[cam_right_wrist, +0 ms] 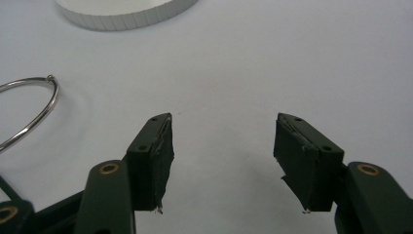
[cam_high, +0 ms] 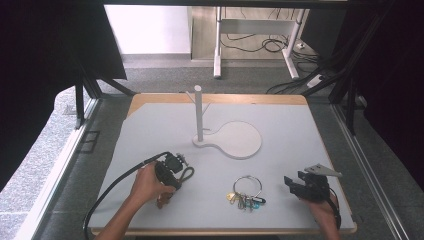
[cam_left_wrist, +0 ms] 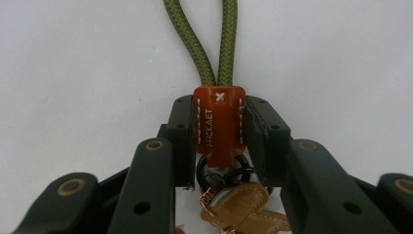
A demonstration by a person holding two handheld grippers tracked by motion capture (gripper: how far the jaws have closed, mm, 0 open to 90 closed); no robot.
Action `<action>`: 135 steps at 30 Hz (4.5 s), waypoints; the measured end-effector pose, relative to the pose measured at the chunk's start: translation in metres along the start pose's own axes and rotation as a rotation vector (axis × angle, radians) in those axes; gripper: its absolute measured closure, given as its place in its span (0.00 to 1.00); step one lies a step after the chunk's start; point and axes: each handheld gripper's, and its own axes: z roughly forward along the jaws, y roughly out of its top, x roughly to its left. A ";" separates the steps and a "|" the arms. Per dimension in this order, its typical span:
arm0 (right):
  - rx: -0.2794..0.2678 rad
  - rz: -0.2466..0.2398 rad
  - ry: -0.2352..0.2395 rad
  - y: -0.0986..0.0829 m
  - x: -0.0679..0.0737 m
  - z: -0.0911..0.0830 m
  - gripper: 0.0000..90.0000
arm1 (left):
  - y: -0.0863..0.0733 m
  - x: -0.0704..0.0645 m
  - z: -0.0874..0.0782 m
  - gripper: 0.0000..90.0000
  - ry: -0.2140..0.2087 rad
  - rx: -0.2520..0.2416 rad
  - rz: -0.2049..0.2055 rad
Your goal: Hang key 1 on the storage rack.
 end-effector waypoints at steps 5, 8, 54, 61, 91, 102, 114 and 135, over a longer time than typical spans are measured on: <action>-0.011 0.034 0.030 0.000 -0.003 -0.001 0.45 | -0.002 0.002 -0.012 0.74 -0.036 -0.052 -0.009; -0.017 0.052 0.038 0.000 -0.004 -0.002 0.45 | -0.006 0.005 -0.022 0.74 -0.051 -0.083 -0.017; -0.031 0.044 0.041 0.001 -0.004 -0.003 0.46 | 0.007 0.006 -0.097 0.74 -0.077 -0.259 0.025; -0.028 0.044 0.041 0.001 -0.004 -0.004 0.46 | 0.009 0.012 -0.109 0.74 -0.083 -0.278 0.017; -0.028 0.058 0.049 0.000 -0.006 -0.005 0.46 | 0.012 0.032 -0.153 0.74 -0.060 -0.286 0.021; -0.028 0.062 0.045 0.000 -0.007 -0.005 0.46 | 0.011 0.042 -0.156 0.74 -0.059 -0.286 0.000; -0.026 0.065 0.042 0.000 -0.006 -0.004 0.46 | 0.015 0.054 -0.165 0.74 -0.052 -0.288 -0.015; -0.027 0.059 0.044 0.000 -0.006 -0.003 0.46 | 0.035 0.065 -0.182 0.74 -0.042 -0.301 -0.032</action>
